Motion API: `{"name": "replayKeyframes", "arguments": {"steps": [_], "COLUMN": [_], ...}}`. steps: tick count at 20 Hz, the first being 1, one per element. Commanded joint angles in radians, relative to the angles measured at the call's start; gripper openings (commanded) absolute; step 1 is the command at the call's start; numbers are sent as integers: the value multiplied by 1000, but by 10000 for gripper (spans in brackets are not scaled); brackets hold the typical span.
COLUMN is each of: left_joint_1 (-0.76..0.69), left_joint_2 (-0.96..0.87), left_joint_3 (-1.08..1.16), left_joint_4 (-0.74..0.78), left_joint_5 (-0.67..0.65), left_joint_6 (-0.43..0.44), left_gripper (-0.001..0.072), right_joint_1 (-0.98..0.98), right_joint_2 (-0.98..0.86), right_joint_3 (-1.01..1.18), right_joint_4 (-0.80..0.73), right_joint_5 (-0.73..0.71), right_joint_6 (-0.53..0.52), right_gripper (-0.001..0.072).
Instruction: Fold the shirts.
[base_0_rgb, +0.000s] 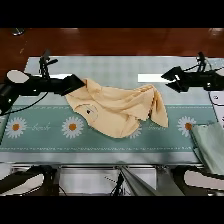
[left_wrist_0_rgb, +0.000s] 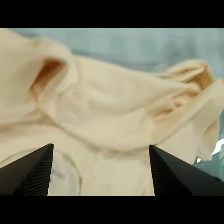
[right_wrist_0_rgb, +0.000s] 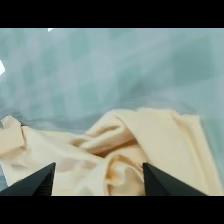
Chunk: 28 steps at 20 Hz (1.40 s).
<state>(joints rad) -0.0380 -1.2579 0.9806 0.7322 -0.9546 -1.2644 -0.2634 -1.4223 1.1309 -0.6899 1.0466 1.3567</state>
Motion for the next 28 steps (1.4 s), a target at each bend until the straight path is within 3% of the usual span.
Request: {"name": "replayKeyframes", "arguments": {"steps": [1,3,4,7,9,14,17,18,19,20,21,28], "left_joint_1": [113,171,174,108,37,-176,-208,-206,-206,-206,-208,-261], "left_joint_2": [-8,46,82,182,211,209,209,209,209,209,209,156], "left_joint_3": [-17,-143,-224,-471,-565,-604,-604,-604,-604,-604,-604,-604], "left_joint_4": [283,290,250,10,-96,-258,-314,-315,-315,-315,-315,-380], "left_joint_5": [-362,-415,-401,-325,-254,-75,-31,-28,-24,-24,-24,65], "left_joint_6": [-108,-117,-117,-33,-30,-3,-3,-4,-4,-4,-4,-30], "left_gripper": [705,704,704,704,705,705,705,704,704,704,704,705], "right_joint_1": [-174,-250,-278,-262,-227,-85,-2,18,32,41,42,15], "right_joint_2": [-3,43,72,149,167,154,125,116,112,113,112,113], "right_joint_3": [56,-36,-123,-365,-451,-466,-454,-443,-429,-413,-394,-285], "right_joint_4": [-213,-410,-425,-364,-334,-314,-227,-206,-202,-202,-203,-202], "right_joint_5": [261,314,296,219,169,55,-5,-12,-13,-10,1,72], "right_joint_6": [-64,-14,22,-18,-31,-52,-71,-77,-80,-91,-98,-99], "right_gripper": [624,617,617,617,617,617,616,579,388,95,24,24]}}
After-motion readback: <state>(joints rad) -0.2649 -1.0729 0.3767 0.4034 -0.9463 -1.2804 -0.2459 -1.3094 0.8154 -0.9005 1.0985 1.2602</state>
